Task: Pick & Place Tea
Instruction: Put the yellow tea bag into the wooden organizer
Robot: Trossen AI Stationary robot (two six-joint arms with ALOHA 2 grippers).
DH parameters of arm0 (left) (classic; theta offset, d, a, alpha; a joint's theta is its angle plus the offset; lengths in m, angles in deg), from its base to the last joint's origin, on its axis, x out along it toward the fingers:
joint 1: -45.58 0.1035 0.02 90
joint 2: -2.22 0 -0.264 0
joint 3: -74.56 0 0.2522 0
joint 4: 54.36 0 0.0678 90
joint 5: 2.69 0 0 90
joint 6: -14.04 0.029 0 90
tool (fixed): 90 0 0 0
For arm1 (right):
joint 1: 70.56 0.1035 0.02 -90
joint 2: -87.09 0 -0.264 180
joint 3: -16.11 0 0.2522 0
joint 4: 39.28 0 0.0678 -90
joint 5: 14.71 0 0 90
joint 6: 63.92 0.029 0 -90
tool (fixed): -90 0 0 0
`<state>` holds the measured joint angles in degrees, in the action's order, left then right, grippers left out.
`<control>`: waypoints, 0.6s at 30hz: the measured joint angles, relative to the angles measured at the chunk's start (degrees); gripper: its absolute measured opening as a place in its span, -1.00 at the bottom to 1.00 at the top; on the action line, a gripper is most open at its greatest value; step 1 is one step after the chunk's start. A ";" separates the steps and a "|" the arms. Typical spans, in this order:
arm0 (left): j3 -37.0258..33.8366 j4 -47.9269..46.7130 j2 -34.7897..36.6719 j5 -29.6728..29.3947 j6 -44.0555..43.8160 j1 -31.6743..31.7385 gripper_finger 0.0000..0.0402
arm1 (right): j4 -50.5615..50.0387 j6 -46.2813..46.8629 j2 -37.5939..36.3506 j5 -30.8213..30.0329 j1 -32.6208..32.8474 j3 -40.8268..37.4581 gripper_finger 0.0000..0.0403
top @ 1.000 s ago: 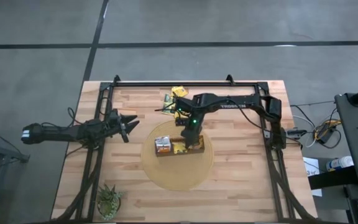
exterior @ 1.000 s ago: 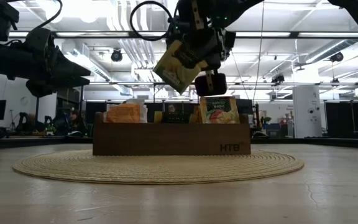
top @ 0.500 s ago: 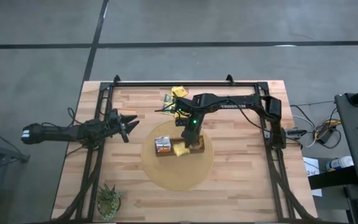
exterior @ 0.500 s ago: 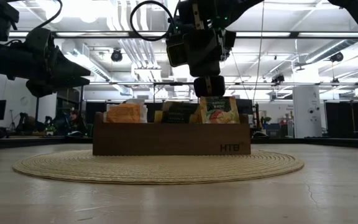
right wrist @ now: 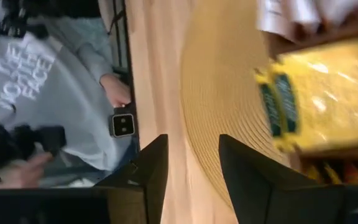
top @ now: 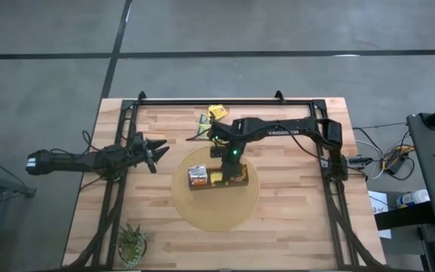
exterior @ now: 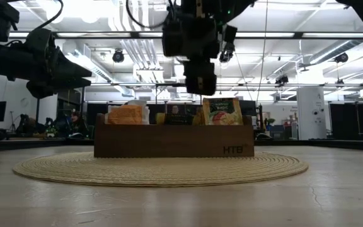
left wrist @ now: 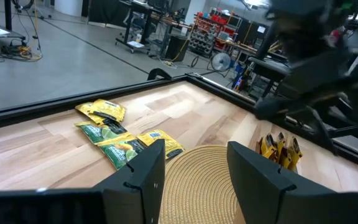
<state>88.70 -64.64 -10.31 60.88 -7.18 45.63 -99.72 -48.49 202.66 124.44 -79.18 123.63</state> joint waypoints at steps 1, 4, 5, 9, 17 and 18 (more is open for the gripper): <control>0.00 -0.02 0.00 0.00 0.00 0.02 -0.17 | 0.82 -1.11 0.00 -0.70 0.79 0.17 -0.30; 0.00 0.00 0.00 0.00 -0.01 0.01 -0.17 | 1.87 -6.21 0.00 -5.03 3.53 0.90 -0.30; 0.00 -0.02 0.00 -0.02 0.00 0.02 -0.17 | 1.91 -8.26 0.00 -7.39 4.49 1.18 -0.31; 0.00 -0.02 0.01 -0.02 0.00 0.02 -0.17 | 2.23 -16.01 0.00 -24.41 8.29 1.59 -0.33; 0.00 -0.02 0.02 0.00 0.00 0.02 -0.17 | 2.79 -19.18 0.00 -48.37 13.62 0.43 -0.31; 0.00 -0.01 0.00 0.00 -0.01 0.01 -0.17 | 3.04 -18.43 0.00 -48.59 13.77 0.32 -0.30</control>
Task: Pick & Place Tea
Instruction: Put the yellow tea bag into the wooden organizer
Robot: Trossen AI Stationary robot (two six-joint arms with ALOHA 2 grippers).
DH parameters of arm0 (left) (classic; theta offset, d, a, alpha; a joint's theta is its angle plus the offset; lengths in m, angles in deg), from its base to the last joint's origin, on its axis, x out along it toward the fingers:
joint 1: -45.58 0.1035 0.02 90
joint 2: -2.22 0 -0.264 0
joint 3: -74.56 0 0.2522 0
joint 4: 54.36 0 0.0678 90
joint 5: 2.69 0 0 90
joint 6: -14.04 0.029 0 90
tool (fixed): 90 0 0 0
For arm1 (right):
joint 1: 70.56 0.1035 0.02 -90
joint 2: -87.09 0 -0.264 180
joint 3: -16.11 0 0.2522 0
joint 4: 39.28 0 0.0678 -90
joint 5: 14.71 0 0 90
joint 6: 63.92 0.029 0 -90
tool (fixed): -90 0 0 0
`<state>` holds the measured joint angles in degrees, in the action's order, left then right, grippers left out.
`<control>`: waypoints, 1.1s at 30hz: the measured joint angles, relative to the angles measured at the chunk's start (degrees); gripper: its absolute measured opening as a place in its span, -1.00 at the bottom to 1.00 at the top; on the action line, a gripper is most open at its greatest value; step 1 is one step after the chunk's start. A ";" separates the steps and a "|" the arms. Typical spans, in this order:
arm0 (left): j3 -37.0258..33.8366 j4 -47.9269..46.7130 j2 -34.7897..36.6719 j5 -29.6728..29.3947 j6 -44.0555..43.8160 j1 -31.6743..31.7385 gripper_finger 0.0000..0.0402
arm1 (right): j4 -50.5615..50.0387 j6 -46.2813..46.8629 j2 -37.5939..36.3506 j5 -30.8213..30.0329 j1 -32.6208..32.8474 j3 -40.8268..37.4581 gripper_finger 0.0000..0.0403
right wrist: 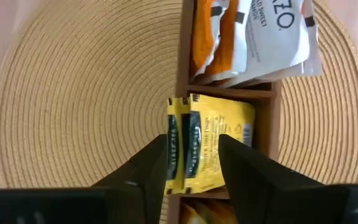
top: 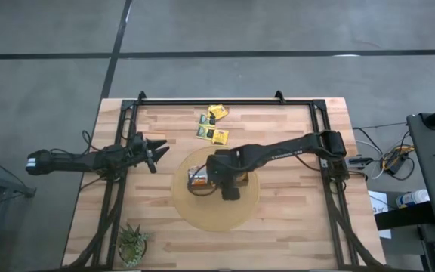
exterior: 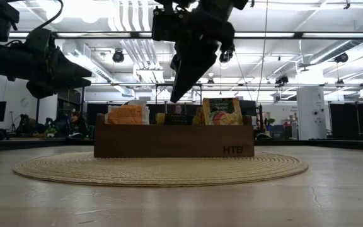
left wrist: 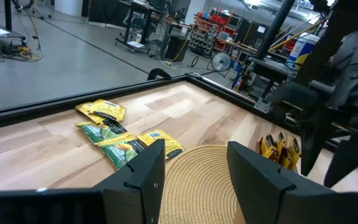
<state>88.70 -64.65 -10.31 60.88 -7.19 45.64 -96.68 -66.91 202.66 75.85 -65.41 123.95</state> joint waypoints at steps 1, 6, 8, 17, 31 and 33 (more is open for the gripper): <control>0.00 -0.01 0.02 0.00 0.01 -0.01 -0.17 | 0.55 1.00 0.00 0.04 0.10 -0.10 -0.28; 0.00 0.01 0.02 -0.02 0.01 0.01 -0.17 | 4.70 5.10 0.00 1.15 0.44 -0.99 -0.19; 0.00 0.00 0.02 0.00 -0.01 0.01 -0.17 | 5.77 5.48 0.00 1.16 0.80 -1.62 -0.15; 0.00 -0.01 0.02 0.00 -0.01 0.01 -0.17 | 5.67 5.82 4.40 0.84 2.05 -1.85 0.00; 0.00 0.01 0.02 0.00 0.01 -0.01 -0.17 | 4.17 8.75 5.31 -4.28 1.96 -0.85 -0.01; 0.00 0.01 0.02 -0.02 0.01 0.01 -0.17 | 2.99 8.16 4.94 -5.68 1.97 0.11 -0.03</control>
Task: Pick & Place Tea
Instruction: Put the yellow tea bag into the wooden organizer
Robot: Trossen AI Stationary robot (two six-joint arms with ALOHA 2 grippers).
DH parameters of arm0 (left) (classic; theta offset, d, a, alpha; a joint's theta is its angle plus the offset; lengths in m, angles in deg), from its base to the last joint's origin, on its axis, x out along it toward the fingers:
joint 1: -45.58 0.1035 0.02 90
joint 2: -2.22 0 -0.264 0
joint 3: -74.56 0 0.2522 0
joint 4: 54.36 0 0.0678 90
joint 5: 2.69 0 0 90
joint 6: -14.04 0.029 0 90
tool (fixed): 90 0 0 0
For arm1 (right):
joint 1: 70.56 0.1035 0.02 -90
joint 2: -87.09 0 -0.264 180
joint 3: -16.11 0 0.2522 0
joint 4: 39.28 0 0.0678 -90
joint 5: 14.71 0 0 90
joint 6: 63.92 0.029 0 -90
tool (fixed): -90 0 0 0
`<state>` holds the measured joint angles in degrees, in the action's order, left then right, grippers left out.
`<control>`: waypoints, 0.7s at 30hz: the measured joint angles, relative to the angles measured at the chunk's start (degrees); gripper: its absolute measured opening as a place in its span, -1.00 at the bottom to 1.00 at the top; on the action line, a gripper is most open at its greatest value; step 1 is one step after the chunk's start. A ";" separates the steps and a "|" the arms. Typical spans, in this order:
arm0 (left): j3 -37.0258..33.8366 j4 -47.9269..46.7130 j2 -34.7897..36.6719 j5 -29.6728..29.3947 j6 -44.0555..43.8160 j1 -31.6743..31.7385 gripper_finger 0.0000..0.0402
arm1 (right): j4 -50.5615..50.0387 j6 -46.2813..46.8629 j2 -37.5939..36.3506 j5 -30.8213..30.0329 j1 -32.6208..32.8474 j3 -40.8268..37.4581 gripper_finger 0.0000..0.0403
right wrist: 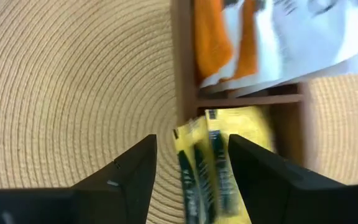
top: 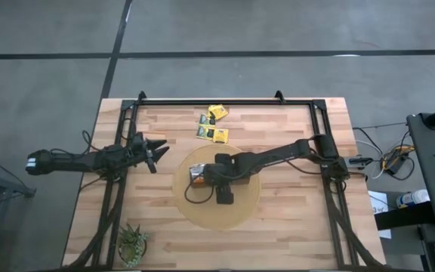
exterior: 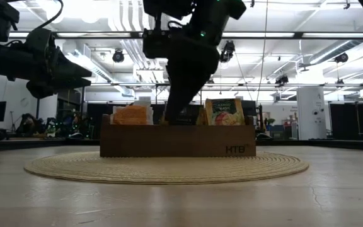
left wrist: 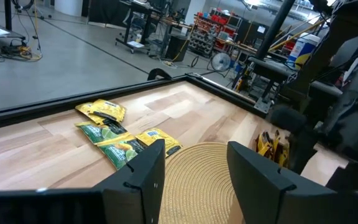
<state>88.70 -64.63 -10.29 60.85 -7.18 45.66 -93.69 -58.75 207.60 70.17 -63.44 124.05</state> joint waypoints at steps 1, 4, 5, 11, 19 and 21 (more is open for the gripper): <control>0.00 0.02 0.00 0.02 0.00 0.00 -0.17 | -0.57 -0.40 -0.10 -0.80 -0.01 0.48 -0.03; 0.00 0.02 -0.07 0.02 -0.01 0.00 -0.17 | -3.36 -1.39 -0.11 -3.57 -0.01 1.34 -0.06; 0.00 0.02 -0.07 0.02 0.00 -0.01 -0.17 | -3.75 -1.61 -0.11 -4.57 -0.01 1.46 -0.06; 0.00 0.06 -0.07 0.00 0.00 0.00 -0.17 | -6.15 -2.32 -0.11 -11.63 -0.01 1.76 -0.09; 0.00 0.08 -0.07 0.02 0.00 -0.02 -0.17 | -6.12 -2.54 -0.11 -22.00 -0.39 1.76 -0.15; 0.00 0.08 -0.07 0.00 0.00 0.00 -0.17 | -6.12 -1.34 -0.11 -22.92 -0.95 1.76 -0.16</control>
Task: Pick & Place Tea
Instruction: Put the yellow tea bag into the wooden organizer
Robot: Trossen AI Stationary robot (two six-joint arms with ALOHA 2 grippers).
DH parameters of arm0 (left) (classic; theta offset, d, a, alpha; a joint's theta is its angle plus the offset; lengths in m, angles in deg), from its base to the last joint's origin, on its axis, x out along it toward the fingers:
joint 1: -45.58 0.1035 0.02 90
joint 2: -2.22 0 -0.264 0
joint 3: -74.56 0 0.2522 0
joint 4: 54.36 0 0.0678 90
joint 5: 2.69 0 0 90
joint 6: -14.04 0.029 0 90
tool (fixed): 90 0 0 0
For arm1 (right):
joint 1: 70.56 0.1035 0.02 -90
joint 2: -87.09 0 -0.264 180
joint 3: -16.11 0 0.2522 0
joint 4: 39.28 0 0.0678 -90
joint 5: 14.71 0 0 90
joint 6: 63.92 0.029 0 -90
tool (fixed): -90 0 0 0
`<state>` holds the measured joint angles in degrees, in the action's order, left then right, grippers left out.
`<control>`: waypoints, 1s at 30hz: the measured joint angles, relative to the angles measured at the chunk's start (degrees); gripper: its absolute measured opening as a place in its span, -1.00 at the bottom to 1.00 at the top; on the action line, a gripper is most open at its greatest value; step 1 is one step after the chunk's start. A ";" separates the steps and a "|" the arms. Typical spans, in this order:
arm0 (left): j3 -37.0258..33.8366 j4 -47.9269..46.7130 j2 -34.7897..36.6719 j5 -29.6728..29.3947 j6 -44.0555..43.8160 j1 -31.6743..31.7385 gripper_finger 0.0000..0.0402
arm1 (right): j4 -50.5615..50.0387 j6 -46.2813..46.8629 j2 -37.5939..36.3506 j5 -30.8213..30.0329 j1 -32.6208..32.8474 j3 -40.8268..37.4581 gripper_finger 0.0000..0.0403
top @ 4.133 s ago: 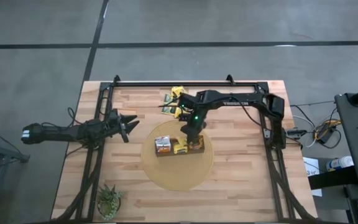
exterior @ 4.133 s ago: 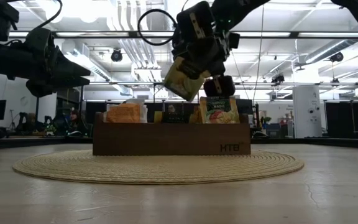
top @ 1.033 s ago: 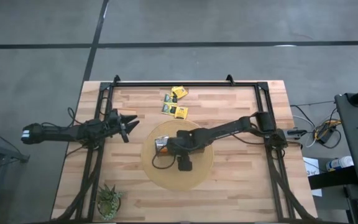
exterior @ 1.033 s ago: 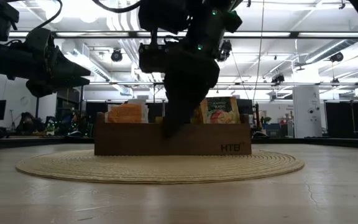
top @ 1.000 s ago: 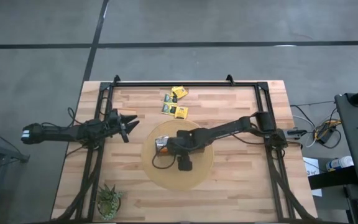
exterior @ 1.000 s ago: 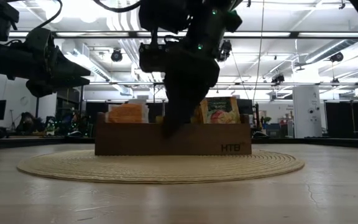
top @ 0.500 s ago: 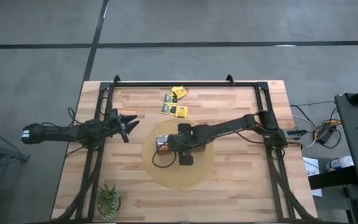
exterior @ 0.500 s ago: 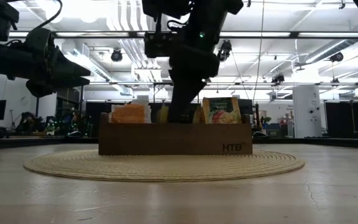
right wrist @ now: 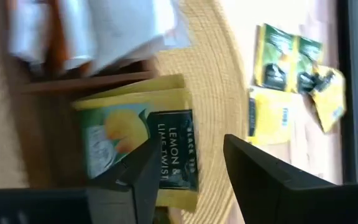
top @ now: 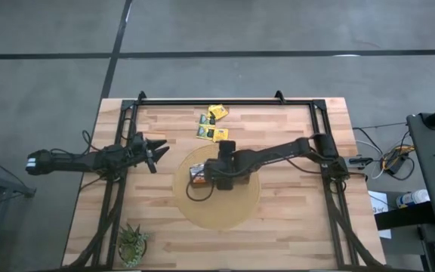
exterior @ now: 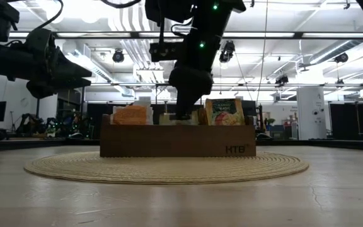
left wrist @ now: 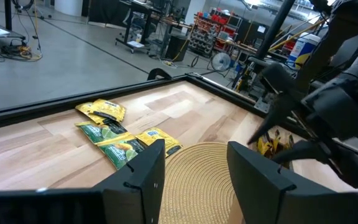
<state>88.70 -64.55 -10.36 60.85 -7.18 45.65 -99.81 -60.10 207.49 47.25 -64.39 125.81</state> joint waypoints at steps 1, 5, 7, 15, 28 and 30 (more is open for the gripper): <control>0.00 0.00 0.00 0.00 0.00 0.00 -0.17 | 0.00 0.83 0.00 -0.42 -0.30 0.00 -0.16; 0.00 0.02 0.00 0.02 0.00 0.00 -0.17 | 0.00 1.58 0.00 1.74 -1.39 0.15 -0.17; 0.00 0.02 0.00 0.00 0.00 0.00 -0.17 | 0.02 1.79 0.00 4.98 -1.70 0.31 -0.17; 0.00 0.04 0.00 0.00 0.00 0.00 -0.17 | -0.06 2.50 0.00 14.55 -1.88 0.97 -0.17; 0.00 0.42 0.00 0.00 0.00 0.00 -0.17 | -4.60 -0.92 -1.18 8.62 -4.45 8.23 -0.17; 0.00 0.46 0.00 0.02 0.00 -0.01 -0.17 | -6.16 -1.04 -1.20 9.20 -6.39 9.49 -0.17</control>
<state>88.70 -64.09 -10.36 60.87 -7.18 45.64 -105.97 -61.14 206.29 56.45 -70.78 135.30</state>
